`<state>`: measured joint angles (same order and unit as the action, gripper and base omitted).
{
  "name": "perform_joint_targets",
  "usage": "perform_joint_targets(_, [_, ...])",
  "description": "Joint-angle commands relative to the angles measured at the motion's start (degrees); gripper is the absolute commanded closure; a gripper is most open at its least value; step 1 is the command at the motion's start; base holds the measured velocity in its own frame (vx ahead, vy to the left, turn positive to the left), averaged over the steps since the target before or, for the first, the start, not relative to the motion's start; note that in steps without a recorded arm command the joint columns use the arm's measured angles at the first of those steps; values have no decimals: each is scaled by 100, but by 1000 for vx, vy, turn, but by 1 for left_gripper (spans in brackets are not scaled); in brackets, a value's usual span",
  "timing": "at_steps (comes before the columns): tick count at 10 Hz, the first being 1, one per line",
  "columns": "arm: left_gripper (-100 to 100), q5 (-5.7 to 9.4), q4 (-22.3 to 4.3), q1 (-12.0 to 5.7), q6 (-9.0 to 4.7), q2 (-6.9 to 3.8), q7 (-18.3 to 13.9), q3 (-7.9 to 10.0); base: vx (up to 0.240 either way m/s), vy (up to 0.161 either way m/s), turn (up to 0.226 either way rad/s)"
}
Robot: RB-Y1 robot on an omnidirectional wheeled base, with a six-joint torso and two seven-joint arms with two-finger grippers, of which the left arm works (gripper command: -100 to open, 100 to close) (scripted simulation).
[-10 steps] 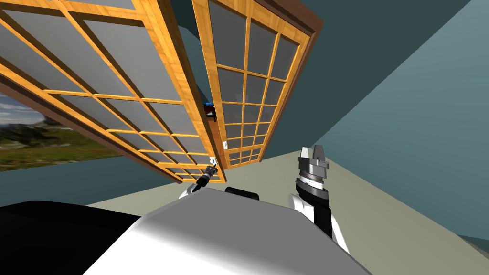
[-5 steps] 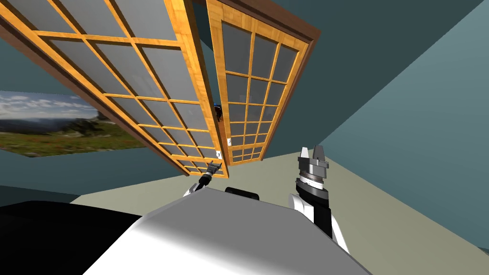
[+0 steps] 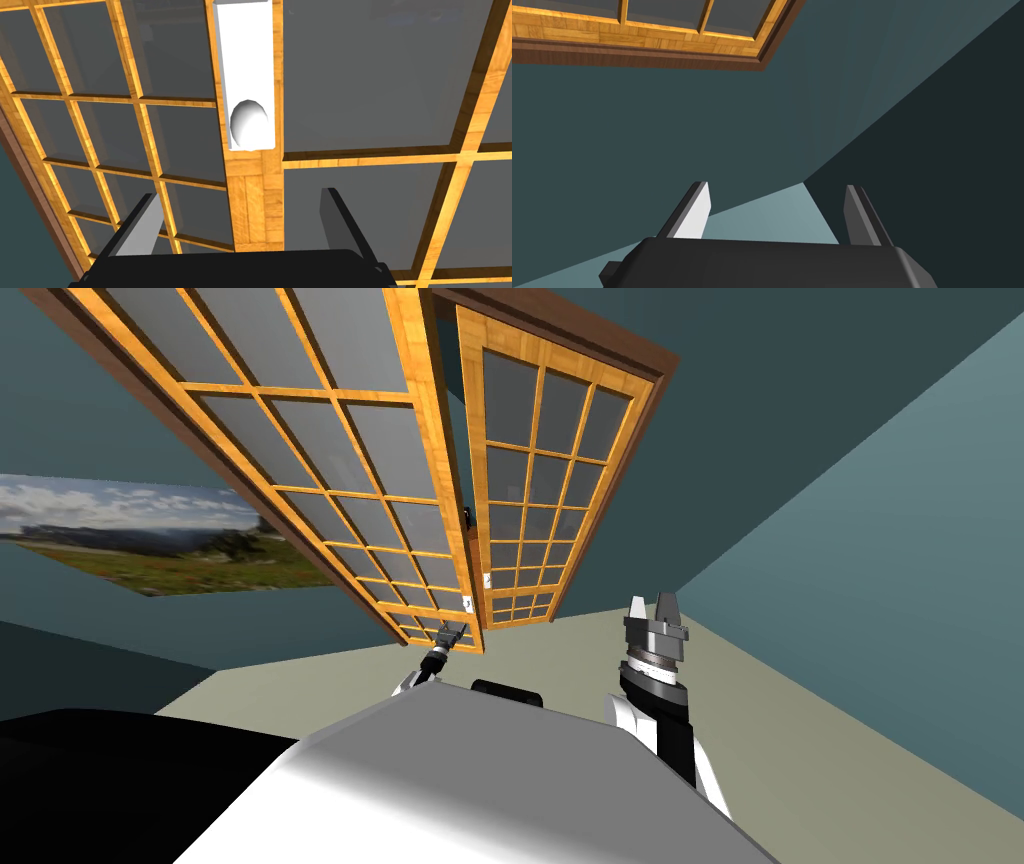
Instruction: Pull the door open
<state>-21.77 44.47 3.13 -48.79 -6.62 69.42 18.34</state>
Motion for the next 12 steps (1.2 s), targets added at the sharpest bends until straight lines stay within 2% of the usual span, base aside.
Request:
perform_joint_targets(1, [-100, 48, -40, -24, 14, -93, -54, 55, 113, -12, -115])
perform_joint_targets(7, [-100, 195, -162, -97, 58, -380, -219, 223, 205, -11, -85])
perform_joint_targets(8, [-100, 181, -162, -85, 35, -345, -194, 208, 88, 2, 10])
perform_joint_targets(9, [100, 181, -162, -85, 35, -345, -194, 208, -20, -5, -6])
perform_joint_targets(12, [100, 181, -162, -85, 35, -345, -194, 208, -21, 5, -5])
